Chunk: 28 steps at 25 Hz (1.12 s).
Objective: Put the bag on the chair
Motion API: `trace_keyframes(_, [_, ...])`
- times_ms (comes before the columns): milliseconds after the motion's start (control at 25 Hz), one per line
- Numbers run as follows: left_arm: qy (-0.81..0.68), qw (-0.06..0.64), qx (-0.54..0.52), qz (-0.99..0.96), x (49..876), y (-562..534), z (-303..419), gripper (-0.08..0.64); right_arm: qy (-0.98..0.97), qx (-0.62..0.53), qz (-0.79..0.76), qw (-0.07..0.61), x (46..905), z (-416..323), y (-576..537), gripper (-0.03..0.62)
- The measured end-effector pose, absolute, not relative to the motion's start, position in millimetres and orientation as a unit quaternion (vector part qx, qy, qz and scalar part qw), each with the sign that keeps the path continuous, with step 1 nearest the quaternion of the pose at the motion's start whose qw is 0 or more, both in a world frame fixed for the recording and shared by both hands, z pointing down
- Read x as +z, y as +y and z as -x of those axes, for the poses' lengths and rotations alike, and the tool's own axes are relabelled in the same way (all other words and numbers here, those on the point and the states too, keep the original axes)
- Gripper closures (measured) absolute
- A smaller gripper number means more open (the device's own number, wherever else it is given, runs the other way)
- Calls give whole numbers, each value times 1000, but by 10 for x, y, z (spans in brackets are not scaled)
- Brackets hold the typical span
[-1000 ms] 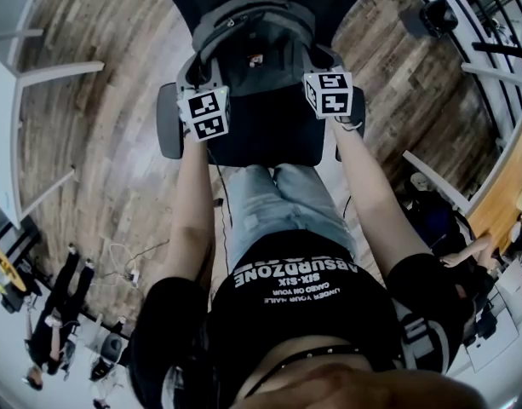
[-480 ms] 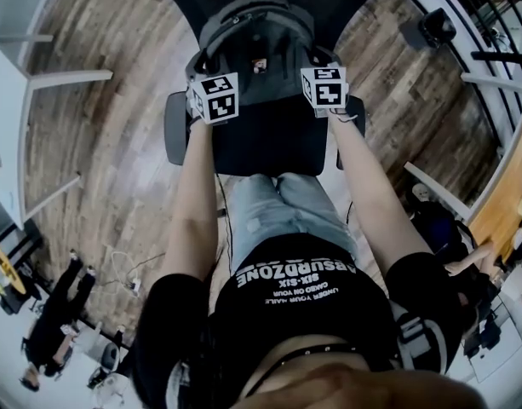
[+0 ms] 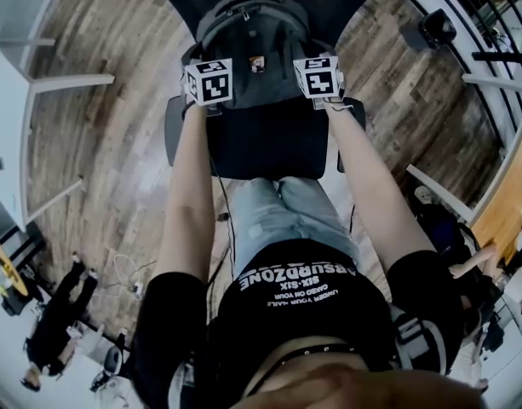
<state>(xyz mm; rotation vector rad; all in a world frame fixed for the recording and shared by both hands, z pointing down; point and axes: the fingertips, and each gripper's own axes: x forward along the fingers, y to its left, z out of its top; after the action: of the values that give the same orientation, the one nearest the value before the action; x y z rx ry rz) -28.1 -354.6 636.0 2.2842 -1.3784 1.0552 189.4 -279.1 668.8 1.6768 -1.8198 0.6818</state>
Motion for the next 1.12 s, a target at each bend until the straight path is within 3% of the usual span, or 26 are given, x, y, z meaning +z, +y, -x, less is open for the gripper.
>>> trace_keyframes(160, [-481, 130, 369, -784, 6376, -3571, 278, 456, -686, 254, -617, 290, 6696, -1881, -2798, 508])
trace_keyframes(240, [-479, 123, 382, -781, 6381, -3557, 273, 448, -693, 255, -606, 296, 6696, -1855, -2784, 473])
trace_keyframes(360, [-459, 127, 404, -781, 6387, -3499, 240, 374, -698, 254, -601, 294, 6664, -1841, -2755, 437])
trace_keyframes(600, [-477, 100, 380, -786, 6049, -3358, 268, 367, -692, 253, -620, 270, 6413, -1848, -2576, 431])
trace_keyframes(920, [-451, 65, 334, -825, 5531, -2860, 54, 368, -727, 222, -608, 229, 5811, -1563, -2262, 567])
trace_keyframes(1120, [-449, 58, 289, -844, 5154, -2562, -13, 371, -752, 209, -592, 201, 5425, -1351, -2019, 575])
